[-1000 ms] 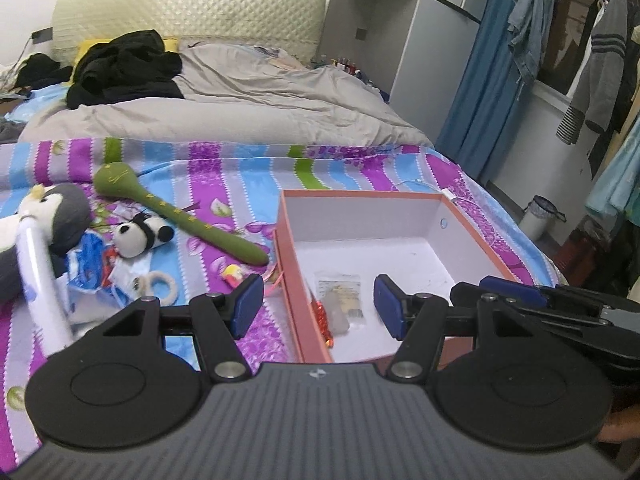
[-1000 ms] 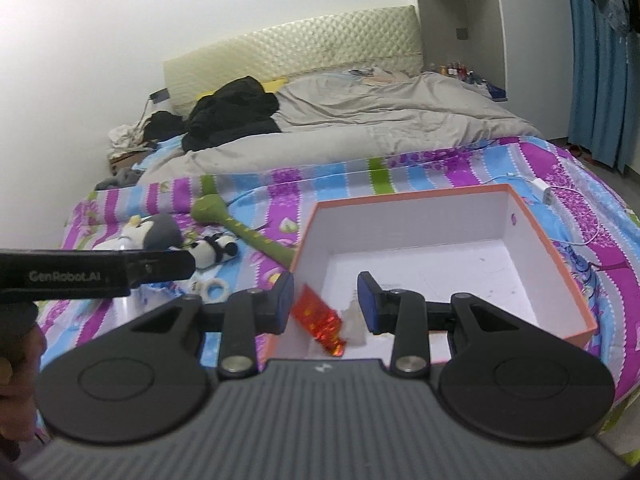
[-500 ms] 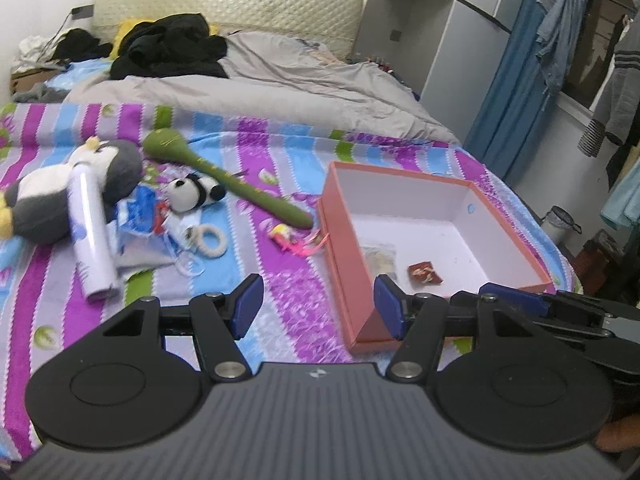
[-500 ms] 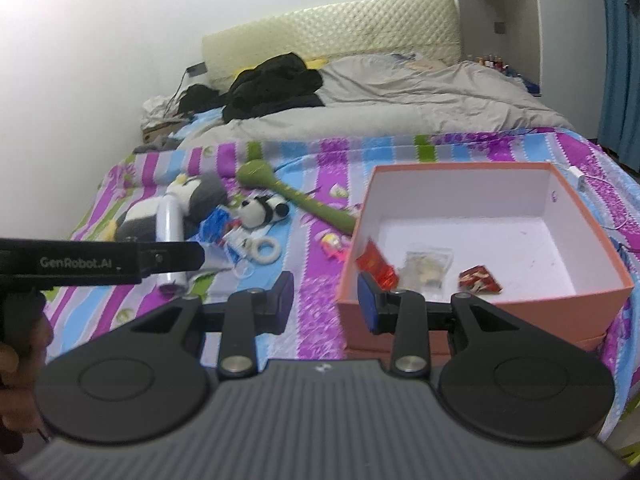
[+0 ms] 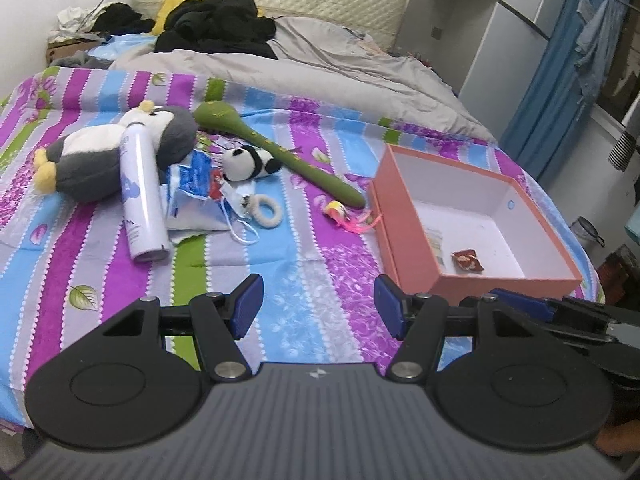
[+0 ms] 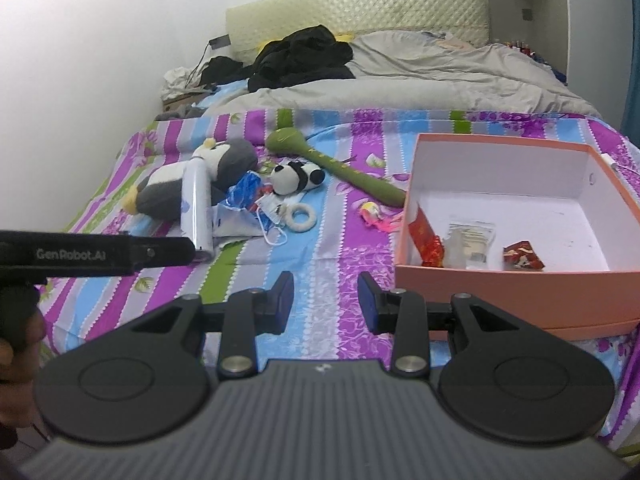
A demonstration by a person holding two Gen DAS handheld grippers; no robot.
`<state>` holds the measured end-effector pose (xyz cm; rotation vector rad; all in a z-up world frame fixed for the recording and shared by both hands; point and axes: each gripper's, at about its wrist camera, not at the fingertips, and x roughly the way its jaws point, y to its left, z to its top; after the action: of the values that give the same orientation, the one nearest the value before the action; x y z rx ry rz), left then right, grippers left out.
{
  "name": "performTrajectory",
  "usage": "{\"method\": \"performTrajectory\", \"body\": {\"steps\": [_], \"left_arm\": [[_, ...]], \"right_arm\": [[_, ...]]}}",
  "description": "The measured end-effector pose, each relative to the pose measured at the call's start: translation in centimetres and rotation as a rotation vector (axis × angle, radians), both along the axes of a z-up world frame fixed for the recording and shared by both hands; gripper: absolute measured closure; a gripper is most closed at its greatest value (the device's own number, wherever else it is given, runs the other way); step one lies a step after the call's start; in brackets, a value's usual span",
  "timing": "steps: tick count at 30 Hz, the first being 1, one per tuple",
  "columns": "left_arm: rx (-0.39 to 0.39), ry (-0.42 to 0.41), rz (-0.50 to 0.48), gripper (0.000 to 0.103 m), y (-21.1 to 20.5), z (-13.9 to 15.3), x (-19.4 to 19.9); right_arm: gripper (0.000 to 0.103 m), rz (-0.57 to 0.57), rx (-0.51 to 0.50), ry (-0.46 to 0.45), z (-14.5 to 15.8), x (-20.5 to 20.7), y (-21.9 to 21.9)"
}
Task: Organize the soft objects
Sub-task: 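Withdraw both tools from the pink box back toward the pile, then reach the left tool to the white fuzzy ring while the right tool reaches the yellow feather toy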
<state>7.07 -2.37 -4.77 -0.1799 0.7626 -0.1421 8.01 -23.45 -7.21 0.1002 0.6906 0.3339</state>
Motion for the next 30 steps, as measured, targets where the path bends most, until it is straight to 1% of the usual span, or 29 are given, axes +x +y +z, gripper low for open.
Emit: {"method": "performTrajectory", "body": {"steps": [5, 14, 28, 30], "left_arm": [[-0.003, 0.006, 0.03, 0.036, 1.5, -0.3, 1.3], [-0.011, 0.044, 0.065, 0.036, 4.1, -2.1, 4.8], [-0.019, 0.076, 0.084, 0.036, 5.5, -5.1, 11.0], [-0.019, 0.08, 0.085, 0.036, 5.6, -5.7, 12.0]], "right_arm": [[0.065, 0.021, -0.021, 0.013, -0.5, 1.5, 1.6], [0.065, 0.028, -0.042, 0.021, -1.4, 4.6, 3.6], [0.065, 0.005, -0.091, 0.07, -3.8, 9.7, 5.2], [0.065, 0.007, -0.118, 0.056, -4.2, 10.4, 5.7]]}}
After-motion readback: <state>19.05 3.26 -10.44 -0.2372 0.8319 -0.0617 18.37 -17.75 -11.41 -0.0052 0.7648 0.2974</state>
